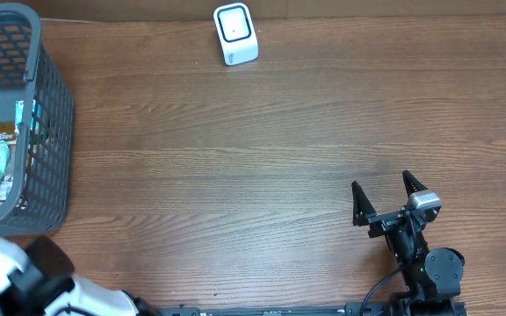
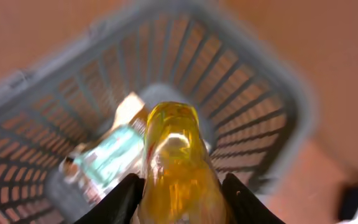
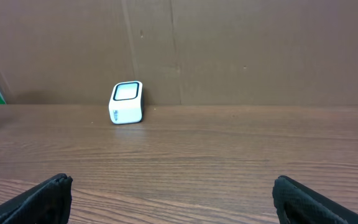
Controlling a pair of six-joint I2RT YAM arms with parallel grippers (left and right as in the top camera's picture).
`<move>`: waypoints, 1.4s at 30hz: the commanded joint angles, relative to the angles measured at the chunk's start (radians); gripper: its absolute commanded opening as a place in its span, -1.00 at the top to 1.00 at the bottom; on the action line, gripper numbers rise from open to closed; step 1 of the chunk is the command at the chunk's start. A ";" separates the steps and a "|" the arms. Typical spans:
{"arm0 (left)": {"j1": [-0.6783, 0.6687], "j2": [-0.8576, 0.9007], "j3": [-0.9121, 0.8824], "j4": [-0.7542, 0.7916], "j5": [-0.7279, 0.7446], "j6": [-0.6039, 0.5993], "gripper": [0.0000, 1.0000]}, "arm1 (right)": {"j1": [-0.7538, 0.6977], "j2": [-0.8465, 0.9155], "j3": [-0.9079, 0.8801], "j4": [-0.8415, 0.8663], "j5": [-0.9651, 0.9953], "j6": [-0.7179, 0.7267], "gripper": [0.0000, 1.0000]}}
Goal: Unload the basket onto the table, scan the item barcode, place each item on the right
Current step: 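Carry the yellow bottle to the scanner, then set it on the table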
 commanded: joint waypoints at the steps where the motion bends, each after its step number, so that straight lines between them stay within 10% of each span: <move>1: -0.043 -0.091 0.031 0.034 0.103 -0.074 0.56 | -0.008 -0.005 -0.010 0.004 0.002 0.000 -1.00; 26: -0.884 -0.124 0.021 -0.153 0.039 -0.042 0.64 | -0.008 -0.005 -0.010 0.004 0.002 0.000 -1.00; 42: -1.264 0.191 -0.010 -0.126 -0.024 -0.277 0.68 | -0.008 -0.005 -0.010 0.004 0.002 0.000 -1.00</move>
